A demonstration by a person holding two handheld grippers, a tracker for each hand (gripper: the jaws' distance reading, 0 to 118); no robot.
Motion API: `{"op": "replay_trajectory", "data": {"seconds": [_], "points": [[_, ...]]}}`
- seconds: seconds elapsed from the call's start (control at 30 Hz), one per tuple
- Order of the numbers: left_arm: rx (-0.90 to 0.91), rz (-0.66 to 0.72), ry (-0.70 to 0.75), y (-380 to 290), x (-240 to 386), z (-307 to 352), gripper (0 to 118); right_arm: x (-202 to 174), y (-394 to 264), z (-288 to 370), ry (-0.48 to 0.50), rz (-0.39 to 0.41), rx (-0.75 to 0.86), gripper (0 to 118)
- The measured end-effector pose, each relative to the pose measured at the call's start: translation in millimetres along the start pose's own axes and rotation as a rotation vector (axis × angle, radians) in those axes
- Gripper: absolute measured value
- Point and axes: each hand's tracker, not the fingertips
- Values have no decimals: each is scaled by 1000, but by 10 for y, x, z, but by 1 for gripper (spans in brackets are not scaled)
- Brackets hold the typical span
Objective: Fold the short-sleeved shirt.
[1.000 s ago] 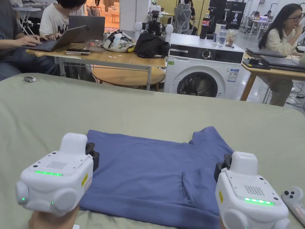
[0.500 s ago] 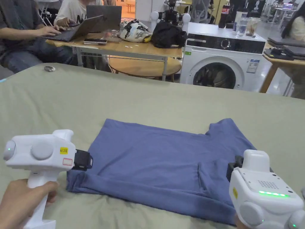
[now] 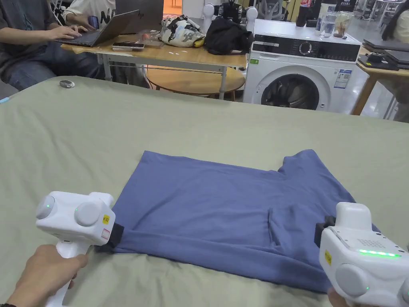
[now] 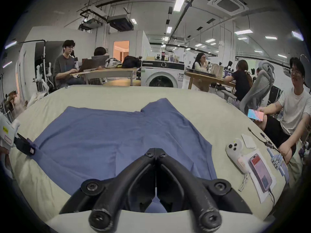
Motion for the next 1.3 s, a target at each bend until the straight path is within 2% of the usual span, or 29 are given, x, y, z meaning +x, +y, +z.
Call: {"op": "replay_trajectory", "data": {"seconds": [0.07, 0.1, 0.2, 0.23, 0.33, 0.5, 0.53, 0.57, 0.6, 0.63, 0.67, 0.7, 0.73, 0.8, 1.0, 1.3], "points": [[-2, -8, -80, -6, -17, 10, 6, 130, 14, 20, -10, 4, -44, 0], [2, -4, -52, -40, -41, 19, 4, 207, 16, 30, -7, 7, -70, 4], [21, -9, -56, -69, -79, 40, 4, 439, -25, 19, -36, 44, -172, 50], [30, 1, -60, -128, -53, 65, 4, 509, -61, -2, -53, 72, -215, 55], [42, 14, -69, -162, -58, 77, 4, 701, -234, -65, -64, 90, -313, 55], [55, 10, -72, -191, -53, 99, 4, 898, -595, -278, -19, 32, -493, 54], [58, 11, -75, -196, -61, 103, 4, 911, -653, -302, 19, 3, -496, 49], [60, 13, -78, -201, -70, 107, 4, 923, -669, -274, 15, -8, -448, 45], [64, 15, -82, -212, -77, 118, 4, 921, -661, -222, 10, -3, -400, 35], [71, 18, -86, -228, -80, 133, 4, 916, -642, -219, 38, 5, -411, 7], [77, 18, -88, -235, -84, 143, 4, 914, -628, -227, 87, -8, -408, 5], [84, 20, -89, -242, -89, 162, 4, 918, -607, -211, 92, -43, -409, 4], [102, 20, -92, -247, -90, 193, 4, 909, -579, -197, 62, -24, -413, 4], [144, 15, -91, -245, -87, 278, 4, 917, -502, -156, 63, -12, -383, 4], [297, 33, -137, -23, -118, 560, 4, 941, 12, -110, 64, -50, -306, 4], [325, 68, -140, 842, -166, 433, 4, 895, 793, -845, 52, -64, -254, 4]]}}
